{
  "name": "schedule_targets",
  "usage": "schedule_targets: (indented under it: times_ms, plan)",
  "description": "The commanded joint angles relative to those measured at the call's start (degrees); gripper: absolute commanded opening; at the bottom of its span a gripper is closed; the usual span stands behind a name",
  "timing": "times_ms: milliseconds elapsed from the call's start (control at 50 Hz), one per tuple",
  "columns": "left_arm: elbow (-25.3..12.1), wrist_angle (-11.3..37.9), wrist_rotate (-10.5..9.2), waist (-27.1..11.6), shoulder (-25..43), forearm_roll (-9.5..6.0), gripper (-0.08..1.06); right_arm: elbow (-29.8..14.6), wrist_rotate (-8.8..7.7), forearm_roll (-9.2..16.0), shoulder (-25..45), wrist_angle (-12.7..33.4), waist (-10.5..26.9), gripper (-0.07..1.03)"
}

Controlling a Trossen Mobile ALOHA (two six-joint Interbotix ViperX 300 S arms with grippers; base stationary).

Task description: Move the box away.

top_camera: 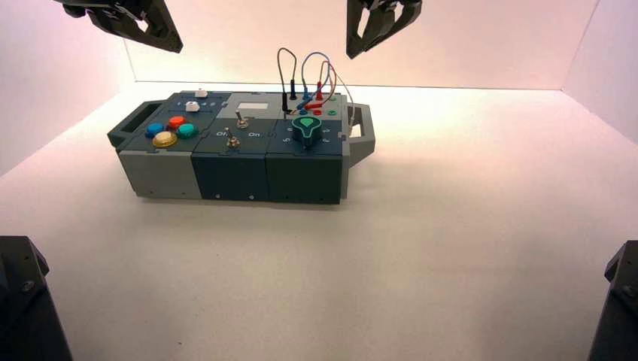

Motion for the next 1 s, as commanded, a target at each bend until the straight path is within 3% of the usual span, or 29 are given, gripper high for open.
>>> schedule_targets:
  times_ms: [20, 300, 480, 620, 640, 780, 880, 1000]
  plan:
    - [-0.4, -0.3, 0.26, 0.3, -0.5, 0.0, 0.16, -0.7, 0.09, 0.1, -0.2, -0.2, 0.1, 0.43]
    - [-0.4, -0.6, 0.26, 0.4, -1.4, 0.09, 0.16, -1.0, 0.09, 0.1, -0.3, 0.6, 0.1, 0.42]
    - [-1.0, -0.5, -0.09, 0.3, -2.9, 0.09, 0.16, -2.9, 0.09, 0.2, -1.1, 5.5, 0.2, 0.31]
    - [-2.6, 3.5, -2.02, 0.4, -7.1, 0.09, 0.16, -5.4, 0.35, 0.3, -1.3, 10.6, 0.2, 0.27]
    - [-3.2, 5.6, -2.37, 0.4, -8.9, 0.18, 0.16, -6.2, 0.44, 0.4, -1.2, 12.6, 0.2, 0.21]
    - [-3.1, 9.1, -3.16, 0.6, -13.0, 0.18, 0.1, -6.5, 0.53, 0.4, -1.1, 14.9, 0.2, 0.16]
    - [-3.2, 11.8, -5.19, 3.3, -14.8, 0.35, -0.01, -6.1, 1.49, 0.5, -1.1, 15.5, 0.2, 0.15]
    - [-3.1, 14.4, -6.42, 7.5, -14.9, 0.62, -0.02, -5.1, 3.52, 0.5, -1.3, 15.5, 0.2, 0.1]
